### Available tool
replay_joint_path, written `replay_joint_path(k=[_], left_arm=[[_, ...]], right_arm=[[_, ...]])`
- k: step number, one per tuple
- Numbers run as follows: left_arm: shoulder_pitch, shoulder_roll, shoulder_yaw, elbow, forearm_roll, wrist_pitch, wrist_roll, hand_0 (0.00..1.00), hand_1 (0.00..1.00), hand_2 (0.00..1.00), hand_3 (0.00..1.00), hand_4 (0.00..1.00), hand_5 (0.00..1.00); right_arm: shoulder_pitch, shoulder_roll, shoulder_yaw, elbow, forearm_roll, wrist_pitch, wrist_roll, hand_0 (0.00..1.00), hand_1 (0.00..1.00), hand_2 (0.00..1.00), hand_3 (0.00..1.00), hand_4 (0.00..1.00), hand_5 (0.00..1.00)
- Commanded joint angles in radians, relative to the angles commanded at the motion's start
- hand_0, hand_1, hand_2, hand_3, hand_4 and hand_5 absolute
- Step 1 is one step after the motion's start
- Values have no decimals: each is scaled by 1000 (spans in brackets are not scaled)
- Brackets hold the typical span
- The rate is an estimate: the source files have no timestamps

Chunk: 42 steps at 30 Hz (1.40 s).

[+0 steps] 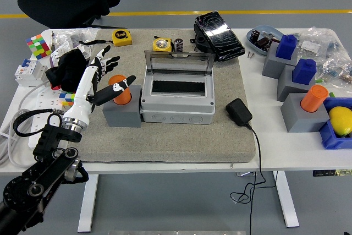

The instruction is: Fetch the battery,place it into the box,close the lid of the box

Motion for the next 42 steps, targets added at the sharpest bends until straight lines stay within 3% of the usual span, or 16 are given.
replay_joint_path(k=[4, 5, 10, 11, 16, 17, 22, 23, 28, 29, 34, 35, 40, 41, 42], left_arm=[[-5, -4, 17, 12, 6, 2, -2, 874, 859, 877, 923, 998, 343], [-5, -4, 21, 15, 7, 3, -2, 850, 840, 853, 842, 998, 264], [-11, -5, 36, 29, 19, 7, 1, 850, 840, 853, 842, 998, 264], [-12, -4, 40, 32, 19, 9, 0, 808, 831, 821, 732, 998, 188], [-21, -6, 57, 48, 9, 26, -5, 808, 831, 821, 732, 998, 188], [-23, -8, 59, 52, 2, 31, -10, 760, 755, 703, 665, 998, 62], [-33, -17, 68, 74, -30, 43, -27, 760, 755, 703, 665, 998, 62], [-34, -18, 70, 76, -36, 44, -32, 665, 625, 534, 526, 998, 2], [-42, -24, 78, 83, -74, 50, -56, 665, 625, 534, 526, 998, 2], [-45, -25, 80, 84, -80, 50, -59, 473, 404, 346, 382, 998, 2], [-62, -32, 103, 96, -119, 48, -78, 473, 404, 346, 382, 998, 2], [-64, -33, 107, 99, -124, 47, -80, 381, 298, 280, 319, 974, 2], [-78, -43, 123, 113, -170, 41, -100, 381, 298, 280, 319, 974, 2], [-80, -45, 127, 115, -178, 40, -103, 309, 234, 214, 275, 893, 2], [-84, -47, 133, 119, -189, 39, -108, 309, 234, 214, 275, 893, 2]], right_arm=[[0, 0, -2, 0, 1, 0, 0, 500, 615, 654, 557, 937, 504], [-1, 0, -1, 0, 1, 0, 0, 500, 614, 654, 557, 937, 503], [-1, 0, -2, -1, 2, 1, 0, 500, 614, 654, 557, 937, 503], [-1, 0, -1, 0, 2, 1, 0, 500, 614, 654, 558, 938, 503], [0, -1, -2, 0, 3, 1, 0, 500, 614, 654, 558, 938, 503], [0, -1, -3, 0, 3, 1, 0, 500, 614, 654, 558, 938, 503], [2, -1, -7, 1, 2, 1, 1, 500, 614, 654, 558, 938, 503], [2, -1, -8, 1, 2, 1, 0, 500, 614, 654, 558, 938, 503], [2, -3, -15, 0, 6, 0, -1, 500, 614, 654, 558, 938, 503], [2, -4, -16, 0, 6, 0, -1, 500, 614, 654, 558, 938, 503], [5, -3, -19, 1, 7, 1, -1, 500, 614, 654, 558, 938, 503], [5, -3, -19, 1, 7, 0, -1, 500, 614, 654, 557, 939, 502], [6, -3, -20, 1, 6, 0, 0, 500, 614, 654, 557, 939, 502], [5, -3, -21, 1, 6, 0, 0, 500, 614, 654, 558, 940, 501], [5, -3, -22, 1, 7, 0, 0, 500, 614, 654, 558, 940, 501]])
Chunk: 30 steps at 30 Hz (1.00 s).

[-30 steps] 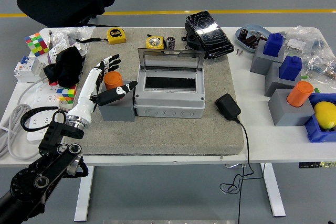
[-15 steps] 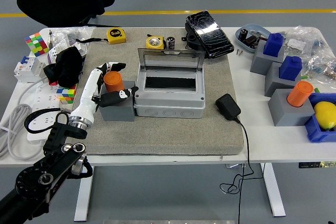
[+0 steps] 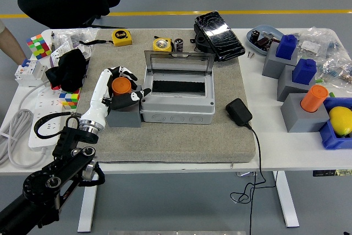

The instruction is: Fetch the battery,place it into the box,close the lid of the box

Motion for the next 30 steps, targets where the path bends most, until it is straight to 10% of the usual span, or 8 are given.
replay_joint_path(k=[18, 30], left_arm=[[-21, -10, -24, -22, 9, -7, -2, 238, 116, 159, 239, 834, 2], [-53, 44, -21, -309, 430, -54, 388, 230, 114, 147, 239, 883, 2]], right_arm=[[-2, 1, 7, 0, 2, -5, 11, 500, 612, 654, 558, 940, 501], [-3, 1, 8, -1, 3, -6, 14, 500, 612, 654, 558, 939, 501]])
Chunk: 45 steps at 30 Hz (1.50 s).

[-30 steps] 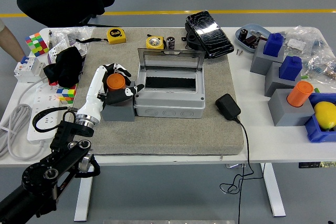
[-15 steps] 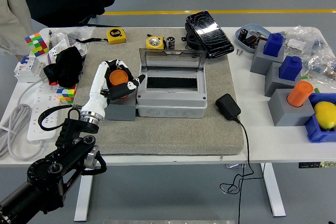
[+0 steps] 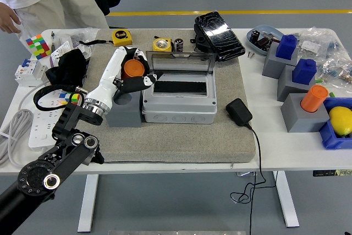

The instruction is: Fetch the battery,place it into the box,close the lid of the box

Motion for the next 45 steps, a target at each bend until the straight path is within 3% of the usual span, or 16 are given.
replay_joint_path(k=[2, 6, 12, 21, 29, 30, 41, 42, 45], left_arm=[[-33, -1, 40, -32, 60, -14, 71, 230, 114, 147, 239, 883, 2], [-104, -17, 119, -21, 110, -21, 133, 225, 116, 149, 239, 906, 2], [-212, -57, 240, 74, 151, -36, 192, 214, 105, 147, 243, 918, 2], [-319, -126, 356, 194, 182, -45, 265, 215, 105, 151, 264, 942, 2], [-358, -127, 379, 278, 224, -58, 293, 196, 95, 154, 297, 963, 2], [-361, -127, 382, 283, 229, -60, 293, 183, 93, 157, 355, 990, 2], [-370, -127, 399, 297, 212, -49, 268, 193, 143, 206, 401, 998, 46], [-370, -127, 399, 298, 214, -48, 265, 244, 339, 389, 565, 998, 98], [-371, -127, 401, 304, 219, -45, 259, 244, 339, 389, 565, 998, 98]], right_arm=[[1, 0, 0, 1, -1, -1, 1, 500, 612, 654, 558, 939, 501], [2, 0, -2, 1, 1, -1, 1, 500, 612, 653, 557, 940, 500], [-1, -2, -6, 1, 5, -1, 1, 500, 612, 653, 558, 940, 500], [0, -1, -15, 2, 8, -1, 1, 500, 612, 653, 556, 939, 500], [2, -2, -20, 2, 9, -2, 1, 500, 611, 653, 556, 940, 498], [2, -2, -21, 2, 9, -2, 1, 500, 611, 653, 556, 939, 499], [5, -3, -28, 3, 8, -2, 2, 497, 612, 651, 556, 940, 499], [6, -3, -28, 3, 8, -2, 2, 500, 612, 651, 555, 940, 499], [6, -4, -27, 5, 4, -2, 2, 500, 612, 651, 555, 940, 499]])
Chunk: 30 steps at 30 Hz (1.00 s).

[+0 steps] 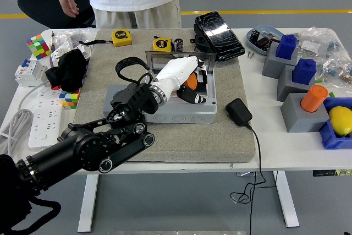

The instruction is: Fetch the battery,place it into the box,close the lid of the box

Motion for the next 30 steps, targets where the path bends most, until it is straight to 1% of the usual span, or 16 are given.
replay_joint_path(k=[2, 3, 8, 9, 18, 22, 26, 27, 28, 29, 30], left_arm=[[-1, 0, 4, 6, 2, 2, -6, 244, 339, 389, 565, 998, 98], [-2, 0, 6, 8, 4, 0, -6, 274, 390, 423, 599, 998, 129], [-2, 0, 17, 16, 8, -7, -10, 274, 390, 423, 599, 998, 129], [-1, 0, 18, 16, 7, -8, -11, 306, 471, 472, 574, 998, 141], [4, 0, 8, 8, -2, -9, -20, 308, 458, 469, 588, 998, 151], [12, 0, -6, -21, -12, -18, -15, 308, 473, 485, 595, 998, 162], [35, 0, -41, -84, -19, -35, 0, 308, 473, 485, 595, 998, 162], [41, 0, -48, -98, -21, -38, 3, 342, 518, 502, 591, 998, 211], [52, 1, -59, -119, -26, -42, 7, 342, 518, 502, 591, 998, 211], [60, 5, -66, -136, -29, -45, 10, 342, 518, 502, 591, 998, 211], [71, 14, -75, -157, -30, -49, 13, 342, 518, 502, 591, 998, 211]], right_arm=[[-1, 0, 0, 0, -1, 0, 0, 500, 612, 651, 555, 940, 499], [-1, -1, -1, 0, -1, 0, 0, 500, 612, 651, 556, 940, 500], [-1, 0, 1, 1, -2, 0, 0, 500, 612, 651, 556, 940, 500], [-1, -1, 0, 1, -2, 0, 0, 500, 612, 651, 557, 941, 499], [-3, 0, 4, 1, -4, 0, 1, 500, 612, 651, 556, 940, 499], [-4, 0, 7, 1, -5, 1, 1, 500, 611, 651, 556, 940, 499], [-3, 0, 9, 0, -6, 1, 1, 500, 611, 651, 556, 940, 499], [-3, 0, 11, 1, -7, 1, 1, 500, 611, 651, 555, 940, 499], [-3, 1, 15, 1, -8, 1, 1, 500, 611, 651, 555, 940, 499], [-3, 1, 16, 1, -9, 0, 1, 500, 611, 651, 555, 940, 499], [-4, 1, 17, 1, -9, 1, 1, 500, 611, 651, 555, 940, 499]])
